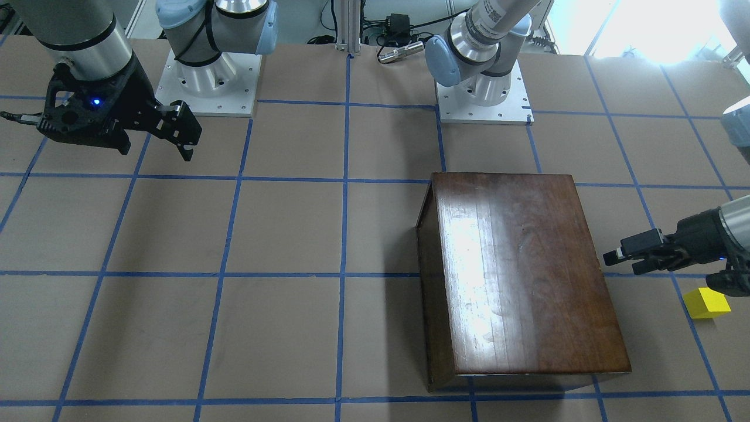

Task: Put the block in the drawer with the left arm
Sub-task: 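Close the left gripper on the white drawer handle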

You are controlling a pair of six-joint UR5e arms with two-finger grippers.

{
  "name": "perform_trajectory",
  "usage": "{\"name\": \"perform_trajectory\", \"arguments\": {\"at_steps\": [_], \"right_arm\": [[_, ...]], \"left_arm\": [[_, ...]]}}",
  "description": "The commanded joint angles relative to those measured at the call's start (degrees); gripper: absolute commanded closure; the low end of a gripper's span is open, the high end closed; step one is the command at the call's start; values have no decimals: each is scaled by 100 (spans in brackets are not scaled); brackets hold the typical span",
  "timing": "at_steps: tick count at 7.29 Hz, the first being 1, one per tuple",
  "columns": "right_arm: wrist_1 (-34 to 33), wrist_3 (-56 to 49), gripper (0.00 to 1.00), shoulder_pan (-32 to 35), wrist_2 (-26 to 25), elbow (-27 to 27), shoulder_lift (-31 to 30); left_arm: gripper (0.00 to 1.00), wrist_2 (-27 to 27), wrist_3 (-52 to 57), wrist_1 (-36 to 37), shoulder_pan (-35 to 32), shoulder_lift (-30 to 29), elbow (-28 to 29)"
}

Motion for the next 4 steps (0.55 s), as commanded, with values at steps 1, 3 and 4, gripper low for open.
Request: {"name": "perform_trajectory", "arguments": {"at_steps": [1,3,4], "right_arm": [[0,0,0,0,0,9,0],[0,0,0,0,0,0,0],[0,0,0,0,0,0,0]], "left_arm": [[0,-92,-18,71,-21,-81,5],[0,-92,-18,238,-56,-204,5],[2,-92,-36,247,-82,-231,5]]}}
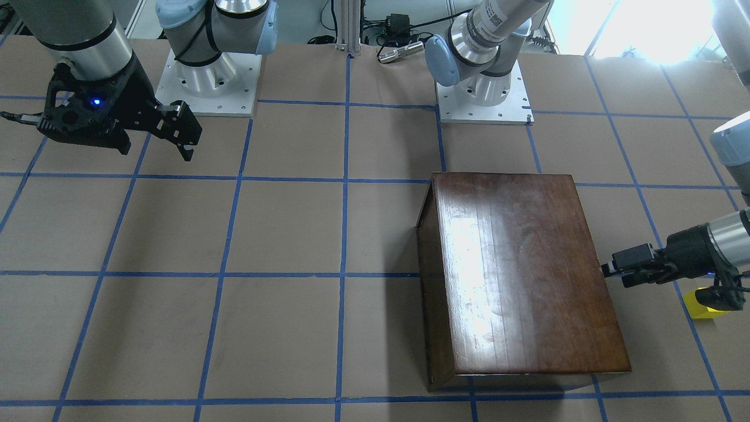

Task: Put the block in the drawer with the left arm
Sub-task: 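Close the left gripper on the white drawer handle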

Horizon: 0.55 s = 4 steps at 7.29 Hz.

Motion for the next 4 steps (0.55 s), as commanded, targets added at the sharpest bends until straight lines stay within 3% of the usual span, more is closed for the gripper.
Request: {"name": "perform_trajectory", "arguments": {"at_steps": [1,4], "right_arm": [[0,0,0,0,0,-1,0],[0,0,0,0,0,-1,0]], "left_arm": [[2,-1,-22,37,-78,-47,1],[3,51,-92,55,-122,-47,9]]}}
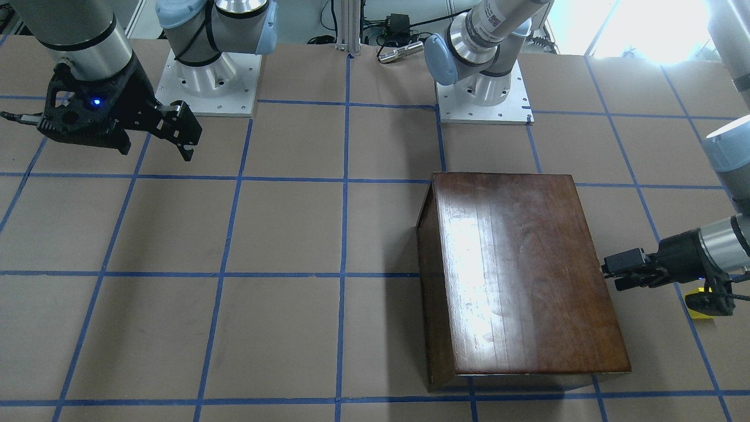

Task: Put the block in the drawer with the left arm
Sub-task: 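Close the left gripper on the white drawer handle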

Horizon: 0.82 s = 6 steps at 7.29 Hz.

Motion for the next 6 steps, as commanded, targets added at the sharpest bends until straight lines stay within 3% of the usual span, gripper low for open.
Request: {"name": "perform_trajectory", "arguments": {"at_steps": [1,3,6], "right_arm": [[0,0,0,0,-9,-2,0],[0,0,0,0,0,-2,0],[0,0,0,0,0,-2,0]], "left_arm": [[10,41,-1,65,-4,-1,5],[28,59,-18,66,-4,-1,-3],[29,270,-1,66,-4,17,67]]}}
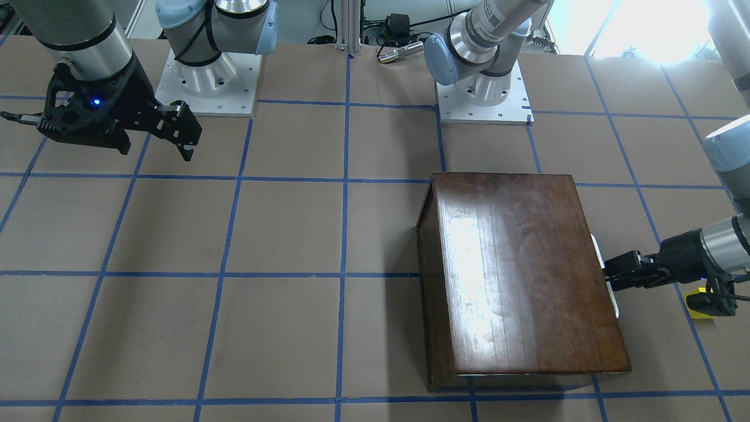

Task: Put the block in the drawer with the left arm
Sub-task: 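Close the left gripper on the white drawer handle, then pull the drawer open outward with the left gripper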

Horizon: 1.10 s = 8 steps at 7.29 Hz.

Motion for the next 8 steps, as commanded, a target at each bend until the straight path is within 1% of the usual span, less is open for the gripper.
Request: {"name": "perform_trajectory", "arguments": {"at_steps": [1,8], "right_arm": [[0,0,0,0,0,0,0],[0,0,0,0,-8,8,0]], "left_arm": [[28,82,26,0,9,26,45],[28,477,44,79,97,35,185]]}}
